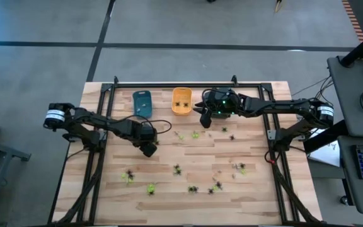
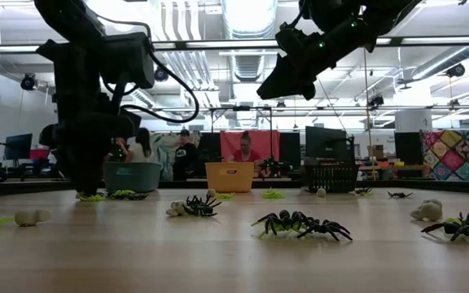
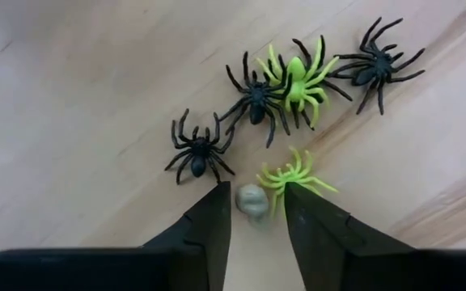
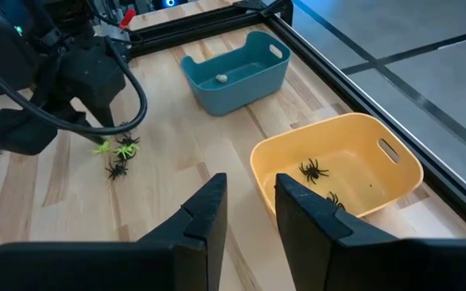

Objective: Sort Halloween decoration
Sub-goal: Put the white skull toy into the blue bin

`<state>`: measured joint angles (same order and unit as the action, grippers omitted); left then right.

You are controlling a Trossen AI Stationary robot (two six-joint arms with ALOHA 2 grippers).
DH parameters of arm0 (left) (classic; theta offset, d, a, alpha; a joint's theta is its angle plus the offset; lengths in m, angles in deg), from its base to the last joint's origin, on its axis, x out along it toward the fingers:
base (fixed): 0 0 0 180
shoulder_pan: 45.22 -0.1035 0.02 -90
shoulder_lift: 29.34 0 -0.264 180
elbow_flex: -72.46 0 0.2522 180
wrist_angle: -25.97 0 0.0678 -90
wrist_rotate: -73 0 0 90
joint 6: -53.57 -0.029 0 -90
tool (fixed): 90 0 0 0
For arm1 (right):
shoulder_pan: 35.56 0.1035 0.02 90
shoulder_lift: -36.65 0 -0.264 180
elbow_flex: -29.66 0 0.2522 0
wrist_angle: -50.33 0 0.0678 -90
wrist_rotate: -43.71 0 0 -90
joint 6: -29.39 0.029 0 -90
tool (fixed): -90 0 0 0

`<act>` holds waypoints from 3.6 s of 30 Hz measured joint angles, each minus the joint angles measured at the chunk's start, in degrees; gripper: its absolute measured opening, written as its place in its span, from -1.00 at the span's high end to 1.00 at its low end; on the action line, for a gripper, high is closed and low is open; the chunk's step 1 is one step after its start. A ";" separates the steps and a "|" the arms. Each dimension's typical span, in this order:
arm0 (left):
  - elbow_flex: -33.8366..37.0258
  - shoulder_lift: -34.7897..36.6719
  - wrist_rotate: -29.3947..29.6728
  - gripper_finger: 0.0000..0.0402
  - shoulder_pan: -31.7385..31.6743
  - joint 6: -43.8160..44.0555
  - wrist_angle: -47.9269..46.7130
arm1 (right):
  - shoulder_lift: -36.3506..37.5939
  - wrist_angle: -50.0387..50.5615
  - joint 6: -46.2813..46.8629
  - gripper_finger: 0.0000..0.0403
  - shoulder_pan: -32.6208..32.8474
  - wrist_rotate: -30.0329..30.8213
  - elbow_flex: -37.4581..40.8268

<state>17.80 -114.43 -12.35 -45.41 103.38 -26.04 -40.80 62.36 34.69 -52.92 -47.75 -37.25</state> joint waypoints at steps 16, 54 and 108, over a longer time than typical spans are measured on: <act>-1.11 0.86 -0.22 0.99 -0.05 -2.34 -0.64 | -0.02 0.00 0.02 0.52 0.00 0.00 0.00; -0.86 3.61 0.45 0.51 4.70 3.72 -3.67 | -0.02 0.11 -0.39 0.52 0.00 -0.02 0.00; -0.22 15.28 2.49 0.97 5.02 -11.63 1.35 | 0.29 0.25 -1.58 0.55 0.91 -0.15 -0.01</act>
<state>17.57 -99.15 -9.87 -40.39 91.75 -24.69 -40.51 62.61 33.11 -52.01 -47.90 -37.26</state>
